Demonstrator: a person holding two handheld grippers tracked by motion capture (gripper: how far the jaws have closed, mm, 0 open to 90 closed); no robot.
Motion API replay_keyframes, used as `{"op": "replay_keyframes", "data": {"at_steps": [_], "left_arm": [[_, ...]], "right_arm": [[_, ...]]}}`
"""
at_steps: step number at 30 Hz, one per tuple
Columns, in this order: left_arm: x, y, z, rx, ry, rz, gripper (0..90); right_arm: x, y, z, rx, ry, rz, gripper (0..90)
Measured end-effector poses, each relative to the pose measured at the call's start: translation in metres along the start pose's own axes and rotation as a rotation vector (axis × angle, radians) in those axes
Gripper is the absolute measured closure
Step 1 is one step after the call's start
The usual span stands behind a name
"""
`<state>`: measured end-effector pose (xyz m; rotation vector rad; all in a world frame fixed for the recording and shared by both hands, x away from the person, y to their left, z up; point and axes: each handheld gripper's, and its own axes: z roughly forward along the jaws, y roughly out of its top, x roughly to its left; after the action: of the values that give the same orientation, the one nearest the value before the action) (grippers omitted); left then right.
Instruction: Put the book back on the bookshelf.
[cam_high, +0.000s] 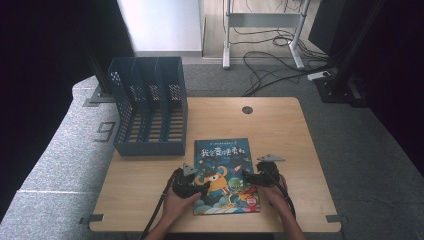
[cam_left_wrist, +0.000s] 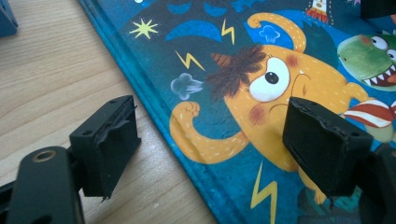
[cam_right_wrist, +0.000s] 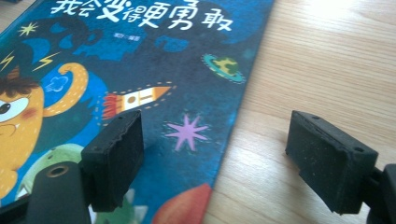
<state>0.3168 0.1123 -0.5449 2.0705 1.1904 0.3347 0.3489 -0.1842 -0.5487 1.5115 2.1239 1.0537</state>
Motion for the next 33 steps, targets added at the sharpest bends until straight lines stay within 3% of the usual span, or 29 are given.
{"op": "replay_keyframes", "data": {"at_steps": [4,8,12,14,18,24,33], "left_arm": [[-0.004,0.002,0.002,0.004,-0.003,-0.004,15.3],[-0.007,0.001,0.004,-0.003,0.001,0.002,14.8],[-0.003,0.003,0.004,-0.009,-0.017,-0.019,15.5],[-0.002,0.003,0.003,-0.009,-0.020,-0.024,17.2],[-0.003,0.003,0.001,-0.003,-0.016,-0.024,19.0],[-0.004,0.003,0.000,0.002,-0.005,-0.030,21.6],[-0.006,0.000,-0.002,0.005,0.016,-0.023,24.4]], "right_arm": [[0.001,-0.001,0.000,0.002,-0.005,-0.004,16.9],[0.008,-0.001,0.000,0.008,0.033,-0.032,19.1],[0.009,-0.001,0.001,-0.006,0.083,-0.018,26.4],[0.012,-0.001,0.001,-0.005,0.089,-0.019,25.7],[0.015,-0.001,0.001,-0.006,0.064,-0.025,26.8],[0.020,-0.003,-0.001,-0.013,0.031,0.039,29.5],[0.025,-0.006,-0.005,-0.001,0.012,0.035,31.7]]}}
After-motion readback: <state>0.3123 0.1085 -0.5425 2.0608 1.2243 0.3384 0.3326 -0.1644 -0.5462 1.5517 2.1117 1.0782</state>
